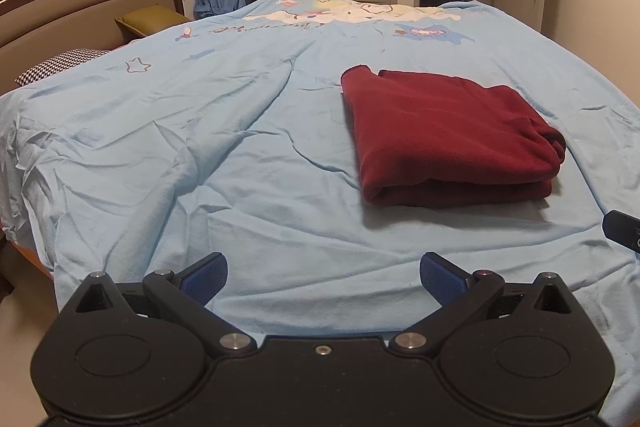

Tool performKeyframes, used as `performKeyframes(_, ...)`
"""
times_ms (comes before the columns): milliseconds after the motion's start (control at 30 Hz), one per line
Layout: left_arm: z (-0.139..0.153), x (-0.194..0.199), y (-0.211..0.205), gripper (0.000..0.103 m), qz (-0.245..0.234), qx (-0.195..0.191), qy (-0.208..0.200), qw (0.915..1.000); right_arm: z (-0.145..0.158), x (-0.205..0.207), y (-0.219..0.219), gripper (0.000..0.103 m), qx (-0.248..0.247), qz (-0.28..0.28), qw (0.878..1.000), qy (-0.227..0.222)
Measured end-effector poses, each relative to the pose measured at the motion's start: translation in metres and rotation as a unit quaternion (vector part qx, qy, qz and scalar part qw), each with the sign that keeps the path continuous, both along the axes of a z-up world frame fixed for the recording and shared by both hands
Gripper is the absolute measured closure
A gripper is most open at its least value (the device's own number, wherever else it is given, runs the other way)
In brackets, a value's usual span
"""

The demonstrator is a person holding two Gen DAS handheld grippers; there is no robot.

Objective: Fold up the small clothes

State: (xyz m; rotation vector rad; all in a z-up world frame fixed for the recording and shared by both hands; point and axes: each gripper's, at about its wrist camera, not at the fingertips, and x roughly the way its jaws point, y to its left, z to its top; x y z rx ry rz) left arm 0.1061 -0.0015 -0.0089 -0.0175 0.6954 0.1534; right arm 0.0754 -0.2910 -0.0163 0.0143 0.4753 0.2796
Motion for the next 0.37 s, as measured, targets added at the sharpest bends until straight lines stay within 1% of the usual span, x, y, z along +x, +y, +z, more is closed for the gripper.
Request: performKeyframes(367, -0.0044, 0.0069, 0.0013, 0.001, 0.002, -0.005, 0.012, 0.9999, -0.0073, 0.0084, -0.0005, 0.000, 0.004, -0.001, 1.000, 0.014)
